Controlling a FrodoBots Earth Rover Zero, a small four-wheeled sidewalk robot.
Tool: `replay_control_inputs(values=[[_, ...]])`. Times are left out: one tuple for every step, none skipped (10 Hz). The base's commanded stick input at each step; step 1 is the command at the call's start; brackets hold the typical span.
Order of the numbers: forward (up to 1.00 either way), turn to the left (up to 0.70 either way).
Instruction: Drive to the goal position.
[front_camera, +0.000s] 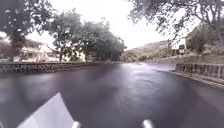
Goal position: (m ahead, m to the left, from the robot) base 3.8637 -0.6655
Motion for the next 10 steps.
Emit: replay_control_inputs(values=[[0.7,0.0],[0.7,0.0],[0.7,0.0],[0.7,0.0],[0.7,0.0],[0.7,0.0],[0.7,0.0],[0.7,0.0],[0.7,0.0],[0.7,0.0]])
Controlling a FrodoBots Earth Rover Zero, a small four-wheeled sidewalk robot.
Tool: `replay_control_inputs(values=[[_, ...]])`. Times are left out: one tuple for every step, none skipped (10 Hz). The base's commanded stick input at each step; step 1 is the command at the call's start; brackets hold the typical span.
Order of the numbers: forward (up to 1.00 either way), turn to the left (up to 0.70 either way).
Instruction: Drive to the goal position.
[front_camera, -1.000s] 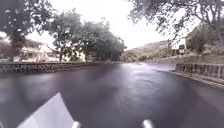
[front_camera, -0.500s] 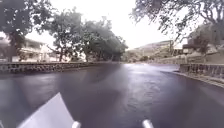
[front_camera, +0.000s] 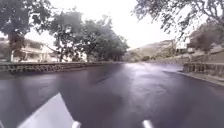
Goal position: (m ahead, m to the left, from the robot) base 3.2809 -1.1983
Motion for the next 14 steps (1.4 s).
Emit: replay_control_inputs(values=[[0.7,0.0],[0.7,0.0],[0.7,0.0],[0.7,0.0],[0.7,0.0],[0.7,0.0],[0.7,0.0],[0.7,0.0],[0.7,0.0],[0.7,0.0],[0.7,0.0],[0.7,0.0],[0.7,0.0],[0.7,0.0]])
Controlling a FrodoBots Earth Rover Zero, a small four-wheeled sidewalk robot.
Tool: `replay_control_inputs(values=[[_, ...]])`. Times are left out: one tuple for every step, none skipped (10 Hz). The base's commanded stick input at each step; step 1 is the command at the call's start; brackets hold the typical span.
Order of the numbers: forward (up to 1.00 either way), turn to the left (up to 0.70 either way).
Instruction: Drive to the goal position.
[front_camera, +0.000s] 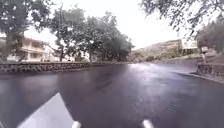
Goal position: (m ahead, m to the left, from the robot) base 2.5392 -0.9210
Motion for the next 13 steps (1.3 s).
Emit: replay_control_inputs(values=[[0.7,-0.35],[0.7,-0.35],[0.7,-0.35],[0.7,-0.35],[0.7,-0.35],[0.7,-0.35],[0.7,-0.35],[0.7,-0.35],[0.7,-0.35],[0.7,-0.35],[0.7,-0.35],[0.7,-0.35],[0.7,-0.35]])
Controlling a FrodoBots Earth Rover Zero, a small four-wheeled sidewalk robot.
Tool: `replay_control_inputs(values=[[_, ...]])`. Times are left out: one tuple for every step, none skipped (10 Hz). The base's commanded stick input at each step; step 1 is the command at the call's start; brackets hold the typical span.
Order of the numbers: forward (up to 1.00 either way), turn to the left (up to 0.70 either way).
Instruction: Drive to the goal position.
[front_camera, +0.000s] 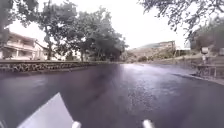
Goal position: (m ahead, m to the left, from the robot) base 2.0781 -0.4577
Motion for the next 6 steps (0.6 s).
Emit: replay_control_inputs(values=[[0.7,-0.35],[0.7,-0.35],[0.7,-0.35],[0.7,-0.35],[0.7,-0.35],[0.7,-0.35]])
